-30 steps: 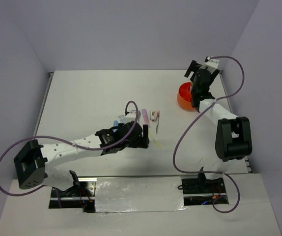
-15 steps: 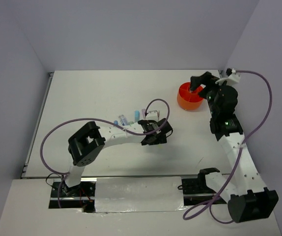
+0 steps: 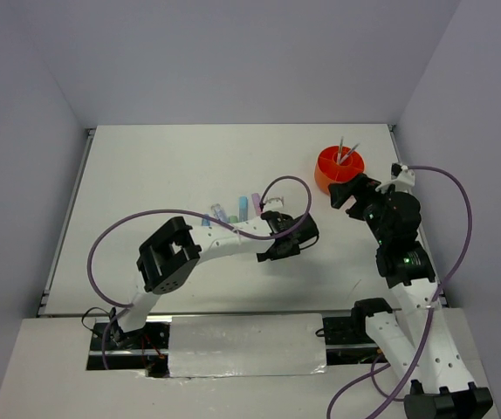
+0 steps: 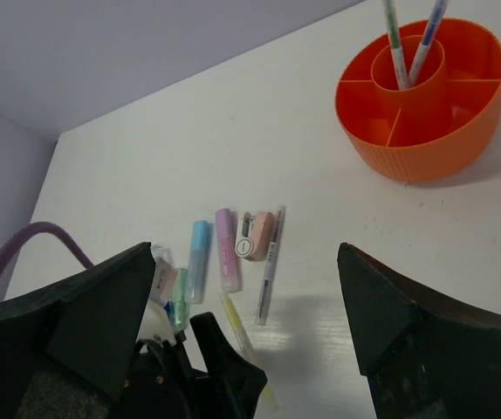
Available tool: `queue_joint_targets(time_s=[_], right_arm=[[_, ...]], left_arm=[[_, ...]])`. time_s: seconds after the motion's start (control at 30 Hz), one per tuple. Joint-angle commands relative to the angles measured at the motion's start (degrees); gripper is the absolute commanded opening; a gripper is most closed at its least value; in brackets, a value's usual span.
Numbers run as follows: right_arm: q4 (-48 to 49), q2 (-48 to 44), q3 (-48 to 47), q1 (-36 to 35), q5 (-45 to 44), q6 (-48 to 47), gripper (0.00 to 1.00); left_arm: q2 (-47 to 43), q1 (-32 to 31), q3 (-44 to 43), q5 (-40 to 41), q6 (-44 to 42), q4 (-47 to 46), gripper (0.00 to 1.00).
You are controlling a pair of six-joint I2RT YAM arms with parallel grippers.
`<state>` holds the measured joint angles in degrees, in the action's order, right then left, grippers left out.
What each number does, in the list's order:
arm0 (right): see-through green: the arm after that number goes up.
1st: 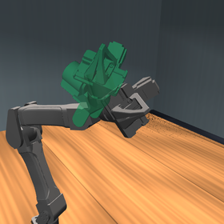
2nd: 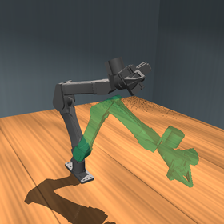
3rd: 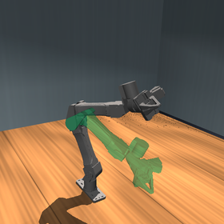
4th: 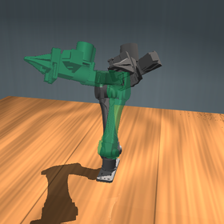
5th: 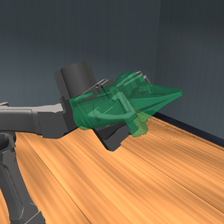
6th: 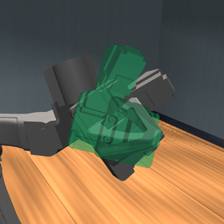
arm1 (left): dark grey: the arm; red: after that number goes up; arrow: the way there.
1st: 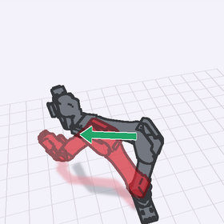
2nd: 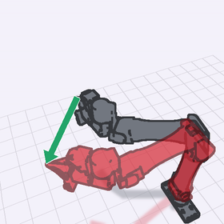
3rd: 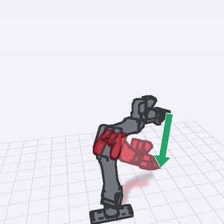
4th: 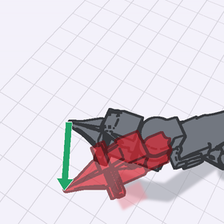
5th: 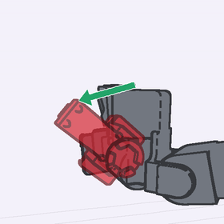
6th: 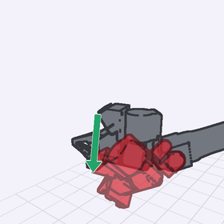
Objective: Sort the stationery into containers
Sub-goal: Pick up the pen from the center of the board.
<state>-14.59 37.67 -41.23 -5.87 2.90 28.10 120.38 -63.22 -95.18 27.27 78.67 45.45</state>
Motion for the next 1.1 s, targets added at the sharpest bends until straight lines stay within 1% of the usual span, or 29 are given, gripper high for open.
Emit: queue_joint_targets(time_s=[0.0,0.17,0.27,0.43,0.47,0.53,0.57,0.63,0.67,0.73,0.77,0.8,0.83,0.9,0.93,0.97,1.0,1.07], right_arm=[[-0.88,-1.89,-1.39,-0.28,2.99,0.11,0.92],[-1.76,-2.34,-1.83,-0.28,4.66,-0.06,0.92],[-2.37,-3.21,-1.57,-0.28,4.75,-0.41,0.91],[-2.99,-5.67,-1.31,-0.37,6.15,-0.24,0.91],[-2.99,-6.37,-1.31,-0.37,6.68,-0.06,0.91],[-2.81,-6.82,-1.04,-0.37,8.69,0.20,0.91],[-2.20,-6.65,-0.96,-0.37,9.75,0.38,0.91],[-1.76,-5.95,-0.69,-0.46,12.55,0.38,0.90],[-1.24,-4.81,-0.60,-0.63,13.70,0.38,0.90],[-0.18,-3.23,0.01,-0.90,16.33,0.81,0.90],[0.52,-2.96,0.88,-0.90,17.31,0.99,0.90],[1.22,-2.69,1.41,-0.99,18.01,1.34,0.90],[2.88,-2.78,2.11,-1.07,19.24,2.30,0.90],[7.00,-3.13,5.26,-2.39,19.60,4.67,0.89],[8.77,-2.96,6.50,-3.35,20.04,5.21,0.89],[10.27,-2.43,8.43,-6.06,19.96,5.65,0.90],[11.67,-0.16,8.97,-7.74,19.43,6.26,0.90],[12.56,3.01,9.24,-12.56,14.53,6.18,0.91]], left_arm=[[2.40,0.47,-1.77,2.70,2.80,4.29,0.77],[4.69,1.52,-2.73,3.40,1.84,3.77,0.76],[5.39,2.05,-2.30,3.67,2.36,4.21,0.72],[3.11,2.23,3.50,2.88,3.06,1.92,0.65],[2.76,2.23,4.46,2.62,3.24,1.40,0.59],[0.66,2.23,8.67,1.92,3.07,-0.09,0.57],[-0.13,2.23,12.26,1.22,2.72,-2.36,0.46],[-3.03,2.23,15.79,0.34,2.80,-4.40,0.36],[-3.83,2.14,18.94,0.16,2.71,-5.97,0.23],[-6.55,2.05,22.12,-0.63,2.63,-7.30,0.16],[-8.30,2.05,25.10,-1.33,2.54,-8.70,0.13],[-9.19,1.79,26.69,-1.69,2.36,-9.58,0.08],[-10.24,1.61,30.19,-2.13,1.49,-12.12,0.01],[-13.93,0.91,33.81,-2.66,-0.70,-15.29,0.00],[-15.59,0.65,37.40,-2.66,-1.59,-17.39,0.00],[-18.83,0.30,39.08,-2.48,-2.55,-21.16,0.00],[-20.52,-0.32,40.49,-1.79,-5.52,-23.37,0.00],[-25.34,-1.02,43.84,-0.64,-8.26,-27.24,0.00]])
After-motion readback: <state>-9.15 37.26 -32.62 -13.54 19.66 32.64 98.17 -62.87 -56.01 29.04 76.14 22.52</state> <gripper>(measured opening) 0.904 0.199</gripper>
